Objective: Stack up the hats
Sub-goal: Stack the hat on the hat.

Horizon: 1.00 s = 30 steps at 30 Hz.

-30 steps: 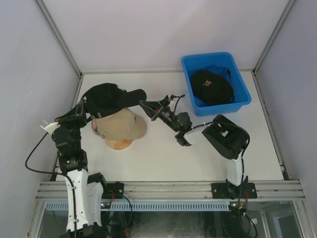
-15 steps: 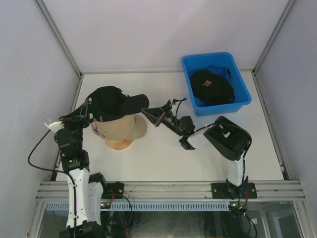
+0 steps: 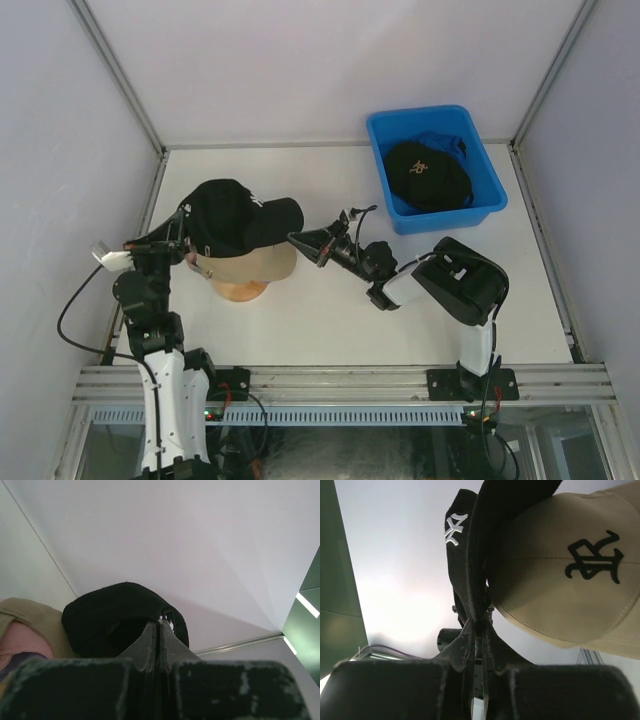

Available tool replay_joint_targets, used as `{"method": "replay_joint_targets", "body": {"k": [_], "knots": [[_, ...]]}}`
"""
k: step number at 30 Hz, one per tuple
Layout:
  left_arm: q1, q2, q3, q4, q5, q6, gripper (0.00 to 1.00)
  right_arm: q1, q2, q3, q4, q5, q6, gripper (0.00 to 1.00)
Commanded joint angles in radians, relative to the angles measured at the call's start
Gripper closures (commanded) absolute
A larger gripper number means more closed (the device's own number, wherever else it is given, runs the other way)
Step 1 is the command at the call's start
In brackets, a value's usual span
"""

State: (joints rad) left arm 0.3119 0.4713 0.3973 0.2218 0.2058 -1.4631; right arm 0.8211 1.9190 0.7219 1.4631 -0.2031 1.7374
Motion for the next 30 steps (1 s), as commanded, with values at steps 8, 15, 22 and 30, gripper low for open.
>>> {"method": "replay_joint_targets", "body": {"k": [8, 15, 22, 30], "knots": [[0.005, -0.09, -0.047, -0.045, 0.015, 0.125, 1.0, 0.025, -0.002, -0.027, 0.062, -0.053, -0.04, 1.0], [0.008, -0.115, -0.071, -0.053, 0.018, 0.162, 1.0, 0.026, 0.038, -0.033, 0.061, -0.072, -0.044, 0.97], [0.008, -0.131, -0.055, -0.085, 0.005, 0.199, 1.0, 0.024, 0.068, -0.063, 0.061, -0.08, -0.059, 0.95], [0.012, -0.13, -0.047, -0.093, 0.007, 0.214, 1.0, 0.019, 0.117, -0.078, 0.062, -0.105, -0.065, 0.89]]}}
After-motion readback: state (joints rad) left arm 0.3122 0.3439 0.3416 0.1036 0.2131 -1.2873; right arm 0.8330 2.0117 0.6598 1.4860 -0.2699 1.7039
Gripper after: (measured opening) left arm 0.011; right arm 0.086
